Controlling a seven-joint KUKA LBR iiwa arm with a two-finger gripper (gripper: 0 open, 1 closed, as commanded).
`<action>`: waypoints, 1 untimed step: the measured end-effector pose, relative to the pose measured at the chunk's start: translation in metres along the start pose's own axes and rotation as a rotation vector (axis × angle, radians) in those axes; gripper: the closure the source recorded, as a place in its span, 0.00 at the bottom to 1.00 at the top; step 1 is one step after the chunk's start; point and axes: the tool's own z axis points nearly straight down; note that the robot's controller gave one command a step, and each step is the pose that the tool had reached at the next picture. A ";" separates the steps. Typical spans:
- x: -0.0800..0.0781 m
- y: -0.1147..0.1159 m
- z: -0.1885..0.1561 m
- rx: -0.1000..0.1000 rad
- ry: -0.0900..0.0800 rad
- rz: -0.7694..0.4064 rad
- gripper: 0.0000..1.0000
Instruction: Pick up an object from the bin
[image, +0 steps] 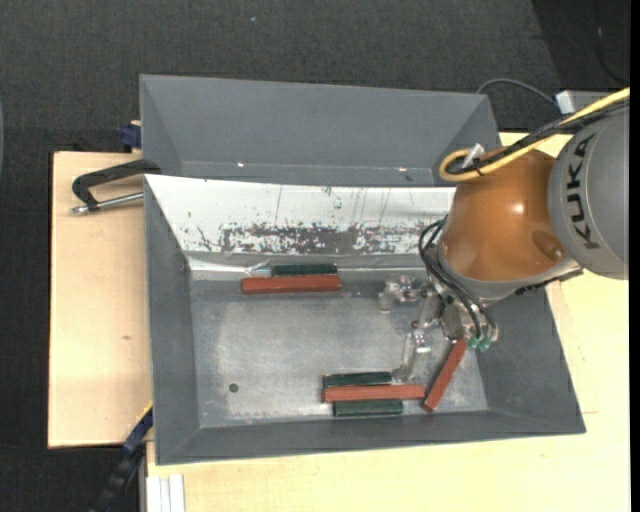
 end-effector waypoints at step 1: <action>0.012 -0.009 0.020 0.001 0.008 -0.003 0.00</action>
Offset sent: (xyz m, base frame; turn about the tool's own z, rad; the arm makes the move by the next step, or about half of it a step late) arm 0.0041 0.0281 0.0581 -0.0714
